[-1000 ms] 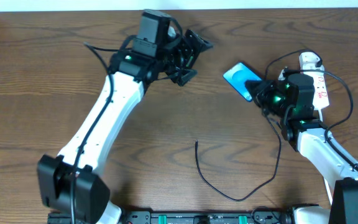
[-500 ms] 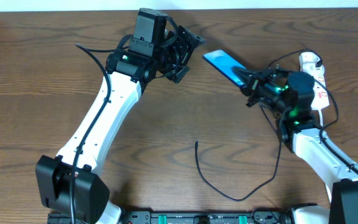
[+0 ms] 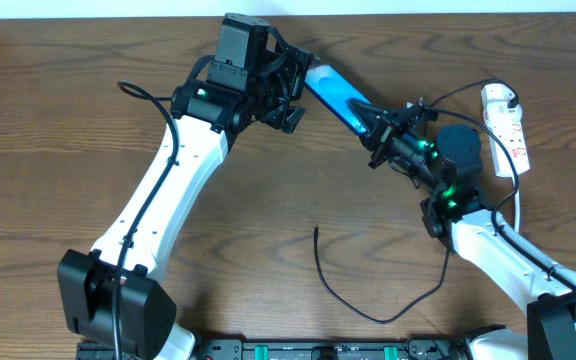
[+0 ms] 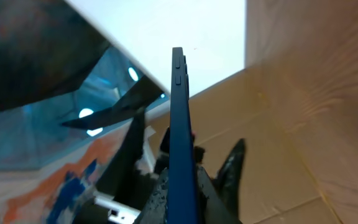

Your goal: Plug charger to phone and switch on socket

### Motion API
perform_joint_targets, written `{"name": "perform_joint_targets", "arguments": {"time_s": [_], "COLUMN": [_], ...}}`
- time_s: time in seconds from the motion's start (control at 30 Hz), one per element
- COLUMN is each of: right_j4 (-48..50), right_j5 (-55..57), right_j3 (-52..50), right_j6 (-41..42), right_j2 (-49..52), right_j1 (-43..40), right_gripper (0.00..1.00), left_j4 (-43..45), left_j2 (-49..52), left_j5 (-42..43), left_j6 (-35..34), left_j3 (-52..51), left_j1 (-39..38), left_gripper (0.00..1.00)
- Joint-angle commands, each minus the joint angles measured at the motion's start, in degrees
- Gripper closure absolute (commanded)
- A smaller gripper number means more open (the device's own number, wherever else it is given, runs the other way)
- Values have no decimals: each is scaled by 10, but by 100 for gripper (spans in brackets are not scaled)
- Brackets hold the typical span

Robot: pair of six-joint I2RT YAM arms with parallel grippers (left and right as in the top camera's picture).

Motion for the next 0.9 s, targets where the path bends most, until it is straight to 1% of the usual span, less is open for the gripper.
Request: {"name": "perform_joint_targets", "arguments": {"time_s": [0.0,0.1,0.43,0.83,0.87], "right_j4": [22,22,28,41,41], "right_j5": [37,37,36,34,31], "right_j3": [11,11,11,11,11], "right_j6": [7,7,7,7,7], "right_j2": [-7,-7,-7,-7,-7], "right_j1": [17,25,39,39,40], "right_gripper": [99,99,99,99,99], "left_j4": [1,1,17,16,16], "left_j2": [4,4,4,4,4], "left_j5": [-8,-8,-19,-19,-19], "left_j6": [-16,-14,52,56,56], "left_j3": [8,8,8,7,7], "left_j1": [0,-2,-14,-14,-14], "left_gripper": [13,13,14,15,23]}}
